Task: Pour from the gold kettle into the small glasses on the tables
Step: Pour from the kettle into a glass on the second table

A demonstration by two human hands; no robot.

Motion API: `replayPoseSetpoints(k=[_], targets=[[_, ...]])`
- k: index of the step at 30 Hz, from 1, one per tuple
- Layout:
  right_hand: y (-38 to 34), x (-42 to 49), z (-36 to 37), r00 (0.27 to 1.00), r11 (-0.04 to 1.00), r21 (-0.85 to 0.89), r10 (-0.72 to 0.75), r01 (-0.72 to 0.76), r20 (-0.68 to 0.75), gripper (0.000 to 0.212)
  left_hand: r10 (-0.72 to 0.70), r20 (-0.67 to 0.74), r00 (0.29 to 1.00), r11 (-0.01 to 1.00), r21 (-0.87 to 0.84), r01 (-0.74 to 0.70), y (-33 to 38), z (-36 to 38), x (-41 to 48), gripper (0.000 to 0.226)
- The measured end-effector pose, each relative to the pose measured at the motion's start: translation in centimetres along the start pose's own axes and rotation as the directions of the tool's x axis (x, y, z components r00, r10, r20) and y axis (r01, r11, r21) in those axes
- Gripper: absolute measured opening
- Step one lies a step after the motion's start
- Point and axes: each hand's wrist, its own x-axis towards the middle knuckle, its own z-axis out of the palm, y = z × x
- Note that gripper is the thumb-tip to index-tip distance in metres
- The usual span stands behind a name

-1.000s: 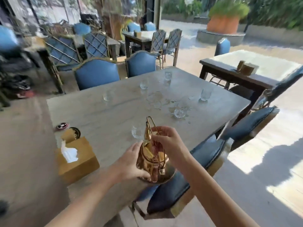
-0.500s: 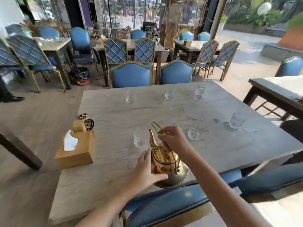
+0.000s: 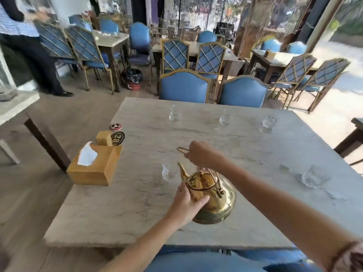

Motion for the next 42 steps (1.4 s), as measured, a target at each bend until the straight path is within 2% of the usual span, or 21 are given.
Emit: replayPoseSetpoints(k=[4, 6, 8, 10, 12, 15, 18, 20, 22, 24, 30, 33, 34, 36, 37, 40, 42], targets=[[0.3, 2.5, -1.0, 0.996, 0.995, -0.067, -0.073, 0.076, 0.042, 0.033, -0.105, -0.068, 0.992, 0.987, -0.132, 0.095, 2.2, 1.4, 1.1, 0.096], [0.5, 3.4, -1.5, 0.99, 0.986, -0.101, -0.124, 0.13, 0.065, 0.026, -0.166, -0.103, 0.981, 0.975, -0.165, 0.148, 2.5, 2.2, 2.1, 0.106], [0.6, 4.3, -2.0, 0.98, 0.972, -0.138, -0.178, 0.189, 0.089, 0.018, -0.206, -0.132, 0.97, 0.961, -0.215, 0.175, 4.1, 2.7, 2.3, 0.091], [0.7, 5.2, -2.4, 0.967, 0.953, -0.177, -0.231, 0.247, 0.11, 0.018, -0.224, -0.183, 0.957, 0.949, -0.264, 0.172, 5.6, 3.2, 2.5, 0.059], [0.6, 5.8, -2.8, 0.953, 0.932, -0.211, -0.269, 0.294, 0.139, 0.018, -0.261, -0.245, 0.934, 0.935, -0.304, 0.182, 6.5, 4.0, 2.9, 0.05], [0.5, 6.4, -3.6, 0.941, 0.917, -0.228, -0.294, 0.327, 0.168, 0.027, -0.306, -0.311, 0.9, 0.901, -0.4, 0.168, 8.0, 4.7, 3.5, 0.075], [0.2, 6.9, -4.1, 0.931, 0.898, -0.26, -0.314, 0.354, 0.184, 0.034, -0.326, -0.344, 0.881, 0.877, -0.457, 0.146, 9.1, 5.3, 4.2, 0.058], [-0.1, 7.2, -4.3, 0.928, 0.894, -0.269, -0.311, 0.359, 0.204, 0.031, -0.345, -0.357, 0.868, 0.854, -0.504, 0.132, 9.8, 5.8, 4.5, 0.083], [-0.4, 7.6, -4.6, 0.927, 0.894, -0.27, -0.305, 0.358, 0.218, 0.031, -0.353, -0.372, 0.859, 0.844, -0.522, 0.121, 9.8, 5.9, 5.1, 0.113], [-0.7, 7.9, -5.1, 0.926, 0.894, -0.272, -0.301, 0.357, 0.227, 0.033, -0.352, -0.37, 0.86, 0.839, -0.532, 0.115, 9.9, 5.5, 5.7, 0.12], [-1.7, 7.9, -6.0, 0.924, 0.881, -0.304, -0.294, 0.361, 0.246, 0.03, -0.31, -0.36, 0.88, 0.828, -0.557, 0.064, 10.2, 4.7, 6.2, 0.111], [-2.2, 7.8, -6.0, 0.924, 0.877, -0.323, -0.279, 0.356, 0.26, 0.024, -0.275, -0.345, 0.897, 0.824, -0.565, 0.036, 10.1, 4.5, 6.3, 0.076], [-2.3, 7.8, -6.0, 0.925, 0.874, -0.333, -0.272, 0.353, 0.267, 0.024, -0.267, -0.341, 0.901, 0.819, -0.573, 0.026, 10.0, 4.5, 6.3, 0.076], [-2.6, 7.7, -6.0, 0.927, 0.87, -0.35, -0.261, 0.347, 0.271, 0.029, -0.288, -0.322, 0.902, 0.802, -0.595, 0.043, 9.7, 4.3, 6.3, 0.098], [-2.7, 7.7, -6.0, 0.927, 0.868, -0.358, -0.257, 0.345, 0.272, 0.032, -0.288, -0.313, 0.905, 0.799, -0.599, 0.047, 9.6, 4.2, 6.2, 0.101], [-3.0, 7.4, -5.8, 0.93, 0.865, -0.375, -0.236, 0.333, 0.281, 0.035, -0.247, -0.295, 0.923, 0.802, -0.597, 0.024, 9.4, 3.8, 5.7, 0.077], [-3.2, 7.3, -5.5, 0.933, 0.868, -0.378, -0.223, 0.322, 0.282, 0.033, -0.244, -0.283, 0.928, 0.79, -0.613, 0.021, 9.1, 3.8, 5.6, 0.083]])
